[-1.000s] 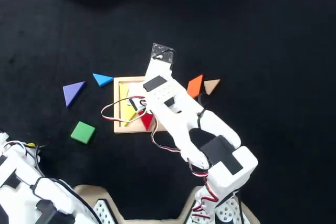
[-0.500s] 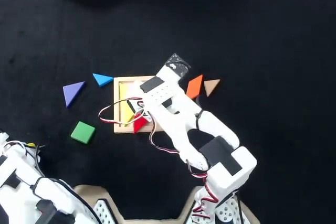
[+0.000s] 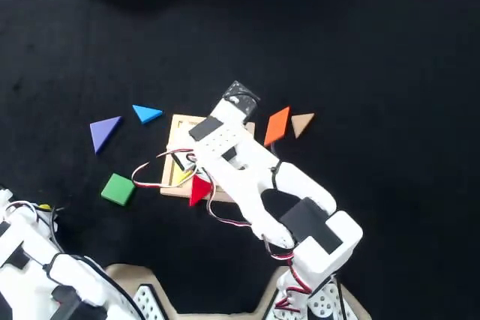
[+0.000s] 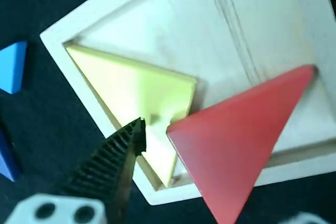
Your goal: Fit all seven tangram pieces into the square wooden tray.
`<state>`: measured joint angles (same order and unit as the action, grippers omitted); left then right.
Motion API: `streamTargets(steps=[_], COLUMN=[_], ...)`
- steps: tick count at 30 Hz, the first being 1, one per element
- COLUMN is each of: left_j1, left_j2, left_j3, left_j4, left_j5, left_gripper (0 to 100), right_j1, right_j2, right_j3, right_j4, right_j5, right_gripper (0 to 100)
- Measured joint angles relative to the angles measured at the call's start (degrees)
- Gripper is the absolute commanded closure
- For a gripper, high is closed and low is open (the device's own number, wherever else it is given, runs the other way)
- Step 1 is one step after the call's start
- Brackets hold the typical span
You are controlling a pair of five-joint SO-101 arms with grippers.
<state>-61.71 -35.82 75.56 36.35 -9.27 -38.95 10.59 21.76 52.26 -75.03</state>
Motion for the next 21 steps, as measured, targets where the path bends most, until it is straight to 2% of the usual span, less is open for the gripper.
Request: streamTargets(steps=[5, 10, 13, 18, 21], left_j1=[0.0, 0.0, 0.0, 0.0, 2.9], left_j2=[0.0, 0.0, 0.0, 0.0, 0.0], left_j3=[0.0, 0.0, 0.0, -0.09, -2.11], left_j4=[0.0, 0.0, 0.0, 0.0, 1.93], left_j5=[0.0, 0.0, 0.0, 0.0, 2.46], left_gripper=[75, 75, 75, 75, 75], right_j1=[0.0, 0.44, 4.13, 11.52, 14.51], right_j2=[0.0, -4.13, -9.14, -18.37, -21.8], right_j3=[0.0, -1.41, -5.01, -12.22, -13.01], right_j4=[0.0, 4.04, 9.23, 19.34, 21.63], right_j5=[-0.18, 2.64, 7.47, 19.52, 29.1], right_gripper=[40.7, 56.1, 70.1, 99.2, 95.1])
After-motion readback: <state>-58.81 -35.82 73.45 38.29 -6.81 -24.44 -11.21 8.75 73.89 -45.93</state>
